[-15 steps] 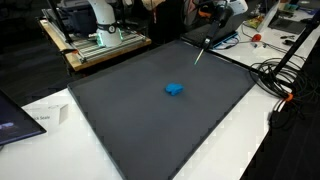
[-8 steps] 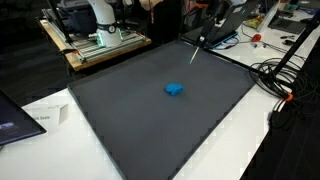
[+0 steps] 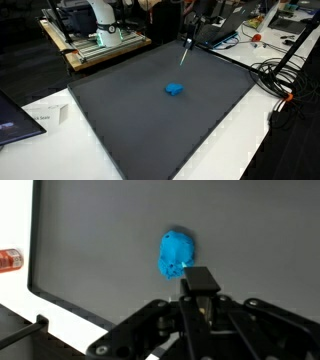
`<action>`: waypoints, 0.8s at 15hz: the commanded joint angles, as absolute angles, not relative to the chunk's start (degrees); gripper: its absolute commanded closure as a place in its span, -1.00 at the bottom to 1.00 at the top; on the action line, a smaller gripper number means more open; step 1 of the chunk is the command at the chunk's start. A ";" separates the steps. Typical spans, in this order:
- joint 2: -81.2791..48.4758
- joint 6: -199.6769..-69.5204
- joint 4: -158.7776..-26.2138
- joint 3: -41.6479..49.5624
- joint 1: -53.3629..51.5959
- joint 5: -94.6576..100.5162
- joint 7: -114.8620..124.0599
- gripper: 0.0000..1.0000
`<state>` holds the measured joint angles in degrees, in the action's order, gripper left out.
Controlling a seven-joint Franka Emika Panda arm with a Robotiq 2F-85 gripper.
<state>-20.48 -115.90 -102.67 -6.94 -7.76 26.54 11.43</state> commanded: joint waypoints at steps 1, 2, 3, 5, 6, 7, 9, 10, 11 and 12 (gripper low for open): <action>-16.88 -122.42 -108.60 -5.72 -5.68 20.54 5.77 0.94; -17.09 -124.12 -109.19 -5.36 -5.16 19.42 4.68 0.94; -17.32 -125.24 -109.73 -5.01 -4.80 18.44 3.78 0.94; -18.08 -127.09 -110.48 -4.37 -4.13 16.80 2.30 0.94; -18.38 -127.89 -110.92 -4.05 -3.90 16.33 1.83 0.94; -18.56 -128.58 -111.34 -3.85 -3.64 15.67 1.13 0.94; -19.00 -129.64 -111.93 -3.48 -3.25 14.69 0.12 0.94; -19.24 -130.06 -112.13 -3.32 -3.15 14.35 -0.34 0.94; -19.57 -130.52 -112.30 -3.15 -3.09 14.13 -0.63 0.94; -19.83 -130.79 -112.39 -3.07 -3.00 13.85 -1.04 0.94</action>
<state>-19.66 -128.74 -111.23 -3.35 -3.55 16.38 1.64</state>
